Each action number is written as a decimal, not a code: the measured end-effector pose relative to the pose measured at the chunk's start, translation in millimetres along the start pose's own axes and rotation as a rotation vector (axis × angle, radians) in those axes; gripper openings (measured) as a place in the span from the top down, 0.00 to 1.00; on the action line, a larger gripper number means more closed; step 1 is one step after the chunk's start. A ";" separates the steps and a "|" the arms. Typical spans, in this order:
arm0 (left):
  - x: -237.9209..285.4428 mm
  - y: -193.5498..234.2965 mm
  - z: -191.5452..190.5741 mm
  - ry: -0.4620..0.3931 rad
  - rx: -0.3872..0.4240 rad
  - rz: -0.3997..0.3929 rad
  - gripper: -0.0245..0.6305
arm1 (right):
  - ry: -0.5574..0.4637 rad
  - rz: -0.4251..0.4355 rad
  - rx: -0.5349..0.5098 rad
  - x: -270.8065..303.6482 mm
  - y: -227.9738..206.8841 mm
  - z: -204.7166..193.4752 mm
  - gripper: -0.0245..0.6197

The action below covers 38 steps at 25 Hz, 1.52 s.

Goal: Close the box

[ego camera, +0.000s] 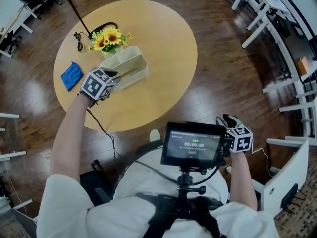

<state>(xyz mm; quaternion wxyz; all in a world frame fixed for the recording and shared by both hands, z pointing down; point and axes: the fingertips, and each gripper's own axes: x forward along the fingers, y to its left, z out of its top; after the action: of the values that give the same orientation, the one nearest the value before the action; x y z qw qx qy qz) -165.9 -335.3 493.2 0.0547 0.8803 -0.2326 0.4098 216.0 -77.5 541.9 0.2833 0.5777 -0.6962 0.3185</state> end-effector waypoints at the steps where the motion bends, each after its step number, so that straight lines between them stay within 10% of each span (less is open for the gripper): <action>1: -7.3 2.2 1.9 -0.025 -0.030 0.051 0.81 | 0.004 0.007 -0.005 -0.7 -3.3 -3.9 0.73; 7: -61.8 -25.3 -21.6 -0.144 -0.260 0.312 0.81 | 0.022 0.081 -0.070 -3.8 -17.2 -21.8 0.73; 24: -111.5 -285.0 -215.9 0.024 -0.783 0.505 0.82 | 0.027 0.298 -0.240 -17.3 -2.7 -60.7 0.73; 38: -97.7 -330.3 -209.0 0.037 -0.799 0.479 0.82 | 0.028 0.328 -0.266 -28.7 0.2 -73.1 0.73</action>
<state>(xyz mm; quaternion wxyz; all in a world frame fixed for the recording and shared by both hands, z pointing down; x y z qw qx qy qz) -215.6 52.9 588.9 0.2976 0.7041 -0.5682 0.3048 222.7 -3.2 566.5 0.3112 0.4098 -0.8127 0.2735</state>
